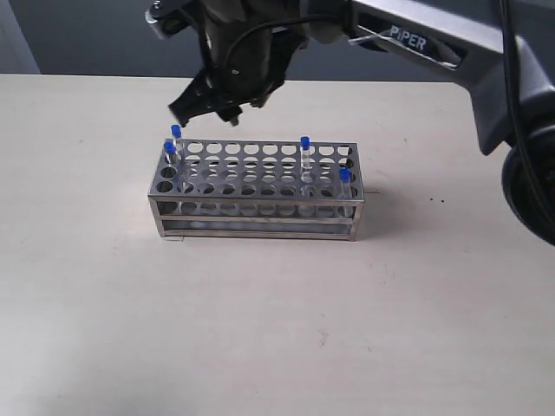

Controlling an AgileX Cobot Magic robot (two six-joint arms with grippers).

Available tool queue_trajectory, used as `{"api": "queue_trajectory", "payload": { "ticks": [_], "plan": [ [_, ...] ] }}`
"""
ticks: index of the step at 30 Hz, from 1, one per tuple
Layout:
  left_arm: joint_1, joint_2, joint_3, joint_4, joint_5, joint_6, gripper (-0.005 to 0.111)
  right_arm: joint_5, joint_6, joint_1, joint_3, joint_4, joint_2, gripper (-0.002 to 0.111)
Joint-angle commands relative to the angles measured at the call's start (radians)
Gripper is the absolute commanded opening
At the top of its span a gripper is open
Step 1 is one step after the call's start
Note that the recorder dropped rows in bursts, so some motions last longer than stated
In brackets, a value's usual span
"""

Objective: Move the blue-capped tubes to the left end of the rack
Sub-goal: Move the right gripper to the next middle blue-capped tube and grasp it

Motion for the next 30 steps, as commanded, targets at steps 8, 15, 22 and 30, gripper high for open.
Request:
{"api": "queue_trajectory", "payload": {
  "ticks": [8, 15, 22, 30],
  "plan": [
    [-0.007, 0.004, -0.002, 0.006, -0.013, -0.003, 0.000, 0.047, 0.032, -0.091, 0.121, -0.028, -0.011, 0.042],
    [-0.007, 0.004, -0.002, 0.006, -0.013, -0.003, 0.000, -0.018, 0.034, -0.091, 0.175, -0.055, -0.007, 0.042],
    [-0.007, 0.004, -0.002, 0.006, -0.013, -0.003, 0.000, -0.055, 0.061, -0.091, 0.187, -0.075, -0.007, 0.025],
    [-0.007, 0.004, -0.002, 0.006, -0.013, -0.003, 0.000, -0.032, 0.094, -0.116, 0.187, -0.075, -0.007, 0.023]
  ]
}}
